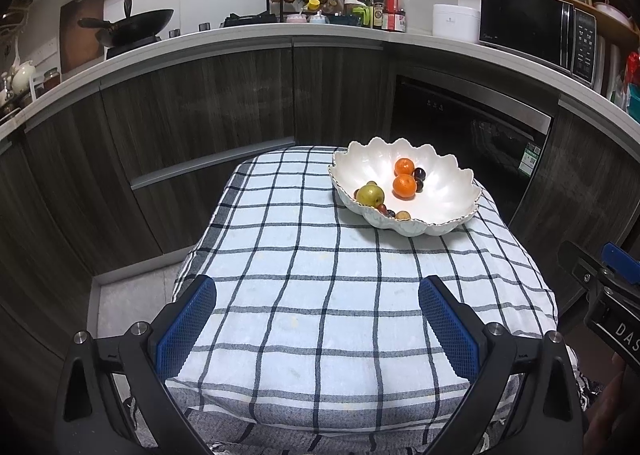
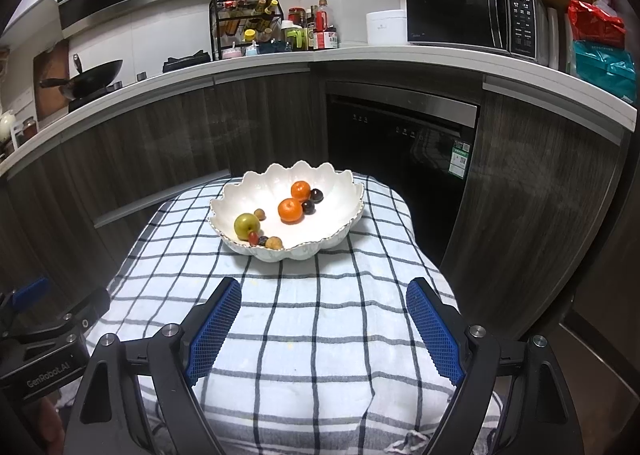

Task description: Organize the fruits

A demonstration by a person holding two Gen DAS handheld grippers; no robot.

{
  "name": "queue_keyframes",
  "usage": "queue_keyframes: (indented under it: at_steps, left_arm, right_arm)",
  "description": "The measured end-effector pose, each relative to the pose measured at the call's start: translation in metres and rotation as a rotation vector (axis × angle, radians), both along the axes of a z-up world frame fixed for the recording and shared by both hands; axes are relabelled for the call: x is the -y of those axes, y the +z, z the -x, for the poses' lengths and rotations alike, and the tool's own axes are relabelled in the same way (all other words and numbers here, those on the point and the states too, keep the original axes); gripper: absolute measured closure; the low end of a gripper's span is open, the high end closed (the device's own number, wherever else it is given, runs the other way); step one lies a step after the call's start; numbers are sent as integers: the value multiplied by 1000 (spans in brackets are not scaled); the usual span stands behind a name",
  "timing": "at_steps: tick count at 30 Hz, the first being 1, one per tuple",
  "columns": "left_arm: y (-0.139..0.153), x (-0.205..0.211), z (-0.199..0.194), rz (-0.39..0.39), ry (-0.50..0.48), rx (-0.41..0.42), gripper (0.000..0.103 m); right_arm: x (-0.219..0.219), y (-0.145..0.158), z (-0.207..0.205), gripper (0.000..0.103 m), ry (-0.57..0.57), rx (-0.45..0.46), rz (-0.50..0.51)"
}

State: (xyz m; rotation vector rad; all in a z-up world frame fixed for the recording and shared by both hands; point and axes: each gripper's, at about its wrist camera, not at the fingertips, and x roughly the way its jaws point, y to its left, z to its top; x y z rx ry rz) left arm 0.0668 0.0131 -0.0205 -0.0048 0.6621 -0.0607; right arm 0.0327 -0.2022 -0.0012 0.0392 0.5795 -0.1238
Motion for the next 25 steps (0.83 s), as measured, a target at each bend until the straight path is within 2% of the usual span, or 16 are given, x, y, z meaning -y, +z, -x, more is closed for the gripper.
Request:
queue_keyframes:
  at_steps: [25]
  left_arm:
    - [-3, 2, -2, -15, 12, -16, 0]
  right_arm:
    - [2, 0, 0, 17, -3, -6, -4]
